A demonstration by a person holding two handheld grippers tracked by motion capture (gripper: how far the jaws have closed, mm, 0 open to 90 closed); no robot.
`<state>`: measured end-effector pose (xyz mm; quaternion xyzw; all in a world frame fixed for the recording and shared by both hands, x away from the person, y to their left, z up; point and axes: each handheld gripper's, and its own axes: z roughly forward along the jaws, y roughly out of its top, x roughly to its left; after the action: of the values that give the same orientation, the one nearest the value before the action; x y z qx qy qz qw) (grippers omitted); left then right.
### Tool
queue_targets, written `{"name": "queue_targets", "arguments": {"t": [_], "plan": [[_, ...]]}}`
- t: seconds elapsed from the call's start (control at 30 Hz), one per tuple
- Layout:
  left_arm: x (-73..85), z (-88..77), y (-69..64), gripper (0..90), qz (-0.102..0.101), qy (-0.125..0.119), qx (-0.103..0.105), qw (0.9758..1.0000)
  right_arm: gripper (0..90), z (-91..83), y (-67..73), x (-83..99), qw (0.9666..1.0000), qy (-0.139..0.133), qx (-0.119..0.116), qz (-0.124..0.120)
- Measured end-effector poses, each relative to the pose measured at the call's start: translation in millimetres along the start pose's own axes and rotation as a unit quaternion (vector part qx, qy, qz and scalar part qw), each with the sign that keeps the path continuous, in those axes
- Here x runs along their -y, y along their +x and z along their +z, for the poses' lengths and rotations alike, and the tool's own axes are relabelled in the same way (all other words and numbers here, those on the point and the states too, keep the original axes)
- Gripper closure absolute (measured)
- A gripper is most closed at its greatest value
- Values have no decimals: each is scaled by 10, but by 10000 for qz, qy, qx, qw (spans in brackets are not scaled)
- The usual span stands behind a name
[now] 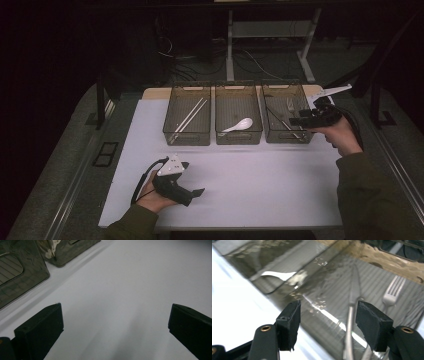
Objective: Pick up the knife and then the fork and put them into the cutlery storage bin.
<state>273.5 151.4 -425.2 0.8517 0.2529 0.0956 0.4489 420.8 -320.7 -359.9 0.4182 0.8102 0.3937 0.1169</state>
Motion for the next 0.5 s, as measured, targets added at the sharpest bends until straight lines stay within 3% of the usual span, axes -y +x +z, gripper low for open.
{"name": "queue_targets", "arguments": {"t": [0.17,0.5], "plan": [[-3,-3,-1,0,39,-5,0,10000,293,-121,249,209,9993,-221,81,-307],[0,-2,3,0,24,-28,-17,10000,237,-191,615,690,9981,-439,-159,-396]]}}
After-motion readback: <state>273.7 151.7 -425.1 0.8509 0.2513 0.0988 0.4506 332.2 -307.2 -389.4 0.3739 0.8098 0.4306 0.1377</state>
